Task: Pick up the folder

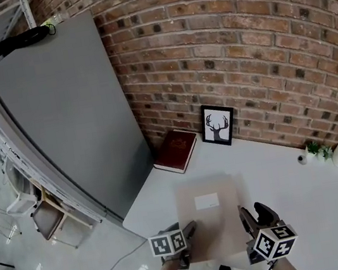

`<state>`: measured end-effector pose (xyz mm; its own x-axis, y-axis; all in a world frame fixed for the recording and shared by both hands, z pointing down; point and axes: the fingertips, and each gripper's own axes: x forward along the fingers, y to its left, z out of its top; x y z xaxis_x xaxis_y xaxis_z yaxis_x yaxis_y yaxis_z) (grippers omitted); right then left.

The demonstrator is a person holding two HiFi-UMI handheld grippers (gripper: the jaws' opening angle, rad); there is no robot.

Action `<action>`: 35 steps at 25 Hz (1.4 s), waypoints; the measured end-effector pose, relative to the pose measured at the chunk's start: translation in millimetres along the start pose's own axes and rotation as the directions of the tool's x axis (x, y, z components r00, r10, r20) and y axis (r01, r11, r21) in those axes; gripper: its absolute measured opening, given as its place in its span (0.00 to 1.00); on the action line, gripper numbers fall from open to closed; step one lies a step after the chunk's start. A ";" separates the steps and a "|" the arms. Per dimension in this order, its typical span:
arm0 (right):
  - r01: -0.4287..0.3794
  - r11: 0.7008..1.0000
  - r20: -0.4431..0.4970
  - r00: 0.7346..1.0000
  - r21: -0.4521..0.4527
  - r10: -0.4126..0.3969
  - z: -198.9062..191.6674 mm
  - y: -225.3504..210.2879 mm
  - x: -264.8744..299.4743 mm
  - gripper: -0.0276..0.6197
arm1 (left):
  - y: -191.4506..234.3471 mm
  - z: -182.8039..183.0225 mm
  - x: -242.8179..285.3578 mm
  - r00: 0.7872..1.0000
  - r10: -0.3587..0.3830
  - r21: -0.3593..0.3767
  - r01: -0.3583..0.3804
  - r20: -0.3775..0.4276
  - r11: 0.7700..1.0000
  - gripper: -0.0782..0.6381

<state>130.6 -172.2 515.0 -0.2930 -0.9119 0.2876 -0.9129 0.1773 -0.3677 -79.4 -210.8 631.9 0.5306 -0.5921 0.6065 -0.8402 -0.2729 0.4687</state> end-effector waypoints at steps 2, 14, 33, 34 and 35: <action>0.000 1.000 -0.006 1.000 0.002 0.000 -2.5 -0.3 1.6 0.37 | 0.6 0.1 -1.1 1.000 0.010 0.005 -0.010 0.004 1.000 0.48; 0.014 1.000 -0.046 0.999 0.008 -0.014 -15.3 -8.4 9.4 0.37 | -1.5 1.9 -4.9 0.999 0.037 0.058 -0.039 0.037 0.998 0.46; 0.023 1.000 -0.118 0.993 0.002 -0.022 -28.5 -20.5 31.0 0.37 | -2.2 3.6 -10.1 0.993 0.087 0.133 -0.097 0.078 0.986 0.42; 0.020 1.000 -0.125 0.992 0.001 -0.020 -29.3 -21.3 33.2 0.37 | -1.9 3.6 -9.8 0.993 0.089 0.134 -0.099 0.080 0.986 0.42; 0.016 1.000 -0.134 0.991 -0.001 -0.016 -30.1 -22.0 35.4 0.38 | -1.7 3.7 -9.7 0.993 0.090 0.135 -0.101 0.081 0.986 0.41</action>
<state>131.7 -197.3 559.8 -0.3134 -0.8568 0.4094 -0.9179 0.1627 -0.3620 -83.5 -207.3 622.8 0.4416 -0.6742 0.5920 -0.8968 -0.3119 0.3137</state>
